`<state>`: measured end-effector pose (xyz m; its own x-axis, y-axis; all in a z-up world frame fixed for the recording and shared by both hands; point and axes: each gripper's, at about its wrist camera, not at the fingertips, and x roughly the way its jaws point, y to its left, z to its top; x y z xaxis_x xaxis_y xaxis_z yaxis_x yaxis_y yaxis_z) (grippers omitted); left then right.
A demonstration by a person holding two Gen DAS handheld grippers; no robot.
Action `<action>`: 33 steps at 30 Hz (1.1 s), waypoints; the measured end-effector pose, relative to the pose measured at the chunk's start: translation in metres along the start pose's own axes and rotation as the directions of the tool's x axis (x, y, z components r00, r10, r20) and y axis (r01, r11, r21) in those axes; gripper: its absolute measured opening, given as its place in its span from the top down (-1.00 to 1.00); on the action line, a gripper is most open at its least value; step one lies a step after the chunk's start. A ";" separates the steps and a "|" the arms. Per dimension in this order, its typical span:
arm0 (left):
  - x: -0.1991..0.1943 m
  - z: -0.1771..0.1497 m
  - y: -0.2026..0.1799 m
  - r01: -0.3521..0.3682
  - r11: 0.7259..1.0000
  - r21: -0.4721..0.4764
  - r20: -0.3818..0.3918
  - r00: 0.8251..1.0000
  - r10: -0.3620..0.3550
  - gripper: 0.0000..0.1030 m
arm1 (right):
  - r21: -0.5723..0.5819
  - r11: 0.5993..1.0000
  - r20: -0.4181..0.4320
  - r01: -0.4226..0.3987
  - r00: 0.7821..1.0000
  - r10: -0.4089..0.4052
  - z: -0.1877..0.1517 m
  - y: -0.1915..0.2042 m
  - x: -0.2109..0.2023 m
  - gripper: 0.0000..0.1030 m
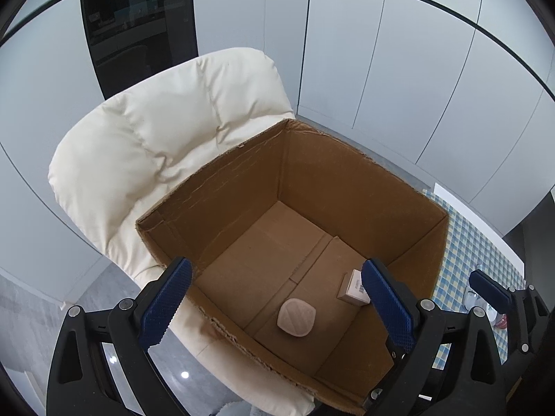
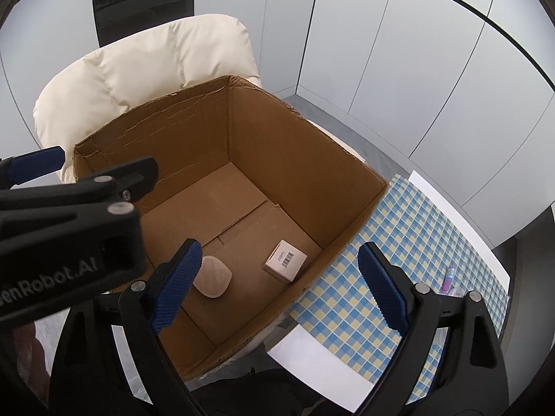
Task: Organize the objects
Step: 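Withdraw both open tools up and away from the cardboard box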
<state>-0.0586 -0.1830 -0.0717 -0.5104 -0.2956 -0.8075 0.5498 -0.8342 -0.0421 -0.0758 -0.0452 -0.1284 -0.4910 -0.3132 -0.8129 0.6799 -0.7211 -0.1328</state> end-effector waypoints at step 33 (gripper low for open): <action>-0.067 -0.061 0.009 -0.005 0.999 0.044 0.023 1.000 0.004 -0.91 | 0.066 0.997 0.042 0.035 0.998 -0.038 -0.046 -0.014 -0.088 -0.81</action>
<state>0.0207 -0.1428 -0.0539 -0.5235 -0.3101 -0.7936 0.5226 -0.8525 -0.0117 -0.0174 0.0207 -0.0811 -0.5390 -0.3114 -0.7826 0.6248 -0.7710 -0.1235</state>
